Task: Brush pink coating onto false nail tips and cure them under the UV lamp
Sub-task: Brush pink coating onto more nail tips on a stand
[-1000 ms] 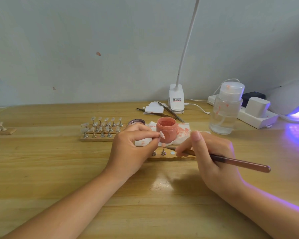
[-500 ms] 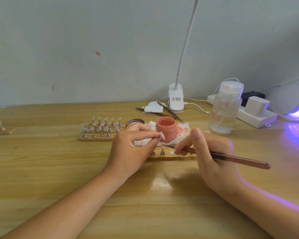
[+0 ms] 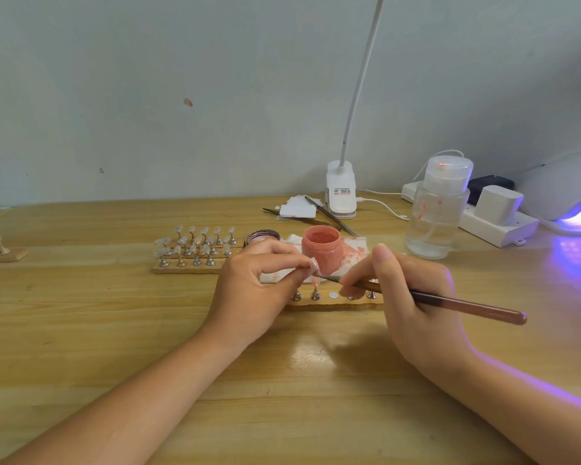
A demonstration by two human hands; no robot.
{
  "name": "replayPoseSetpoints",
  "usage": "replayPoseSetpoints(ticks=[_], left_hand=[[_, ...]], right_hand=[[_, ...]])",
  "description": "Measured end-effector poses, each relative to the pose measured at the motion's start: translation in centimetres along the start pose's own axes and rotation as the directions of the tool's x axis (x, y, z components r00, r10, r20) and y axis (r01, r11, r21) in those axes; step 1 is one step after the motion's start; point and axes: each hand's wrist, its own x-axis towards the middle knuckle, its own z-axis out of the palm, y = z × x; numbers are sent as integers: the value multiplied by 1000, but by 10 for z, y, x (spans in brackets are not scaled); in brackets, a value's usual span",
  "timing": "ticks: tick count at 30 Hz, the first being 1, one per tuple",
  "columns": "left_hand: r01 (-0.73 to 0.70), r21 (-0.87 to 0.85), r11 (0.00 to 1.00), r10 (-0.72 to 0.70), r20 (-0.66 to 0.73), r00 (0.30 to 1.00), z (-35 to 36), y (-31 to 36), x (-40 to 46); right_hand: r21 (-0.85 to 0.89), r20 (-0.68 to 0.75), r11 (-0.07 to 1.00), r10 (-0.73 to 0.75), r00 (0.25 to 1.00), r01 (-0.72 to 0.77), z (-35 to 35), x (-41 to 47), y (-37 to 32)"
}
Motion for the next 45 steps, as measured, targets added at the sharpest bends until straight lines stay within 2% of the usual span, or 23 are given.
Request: replayPoseSetpoints(ticks=[4, 8, 12, 17, 21, 27, 31, 36, 41, 45], left_hand=[[1, -4, 1000, -1, 8, 1000, 0, 0, 0], [0, -15, 1000, 0, 3, 1000, 0, 0, 0], [9, -33, 999, -9, 3, 1000, 0, -1, 0], [14, -16, 1000, -14, -10, 1000, -1, -1, 0], [40, -6, 999, -40, -33, 999, -2, 2, 0], [69, -61, 996, -71, -36, 997, -2, 4, 1], [85, -72, 994, -87, -37, 995, -2, 3, 1], [79, -45, 996, -81, -51, 995, -2, 3, 1], [69, -33, 997, -70, -49, 996, -2, 2, 1], [73, -38, 997, -75, -60, 995, -1, 3, 1]], right_hand=[[-39, -19, 999, -38, 999, 37, 1, 1, -2], [47, -19, 996, 74, 997, -73, 1, 0, -2], [15, -24, 1000, 12, 1000, -12, 1, 1, -2], [59, -41, 992, 118, 992, -116, 0, 1, -1], [78, -81, 996, 58, 995, -52, -2, 3, -1], [-77, -8, 995, -66, 998, 65, -1, 3, -9], [-90, 8, 993, -79, 997, 80, 2, 3, -10], [-127, 115, 988, -75, 990, 90, 1, -1, -5], [-144, 49, 984, -97, 994, 103, 2, 1, -3], [-112, 86, 989, -88, 992, 98, 1, 0, -1]])
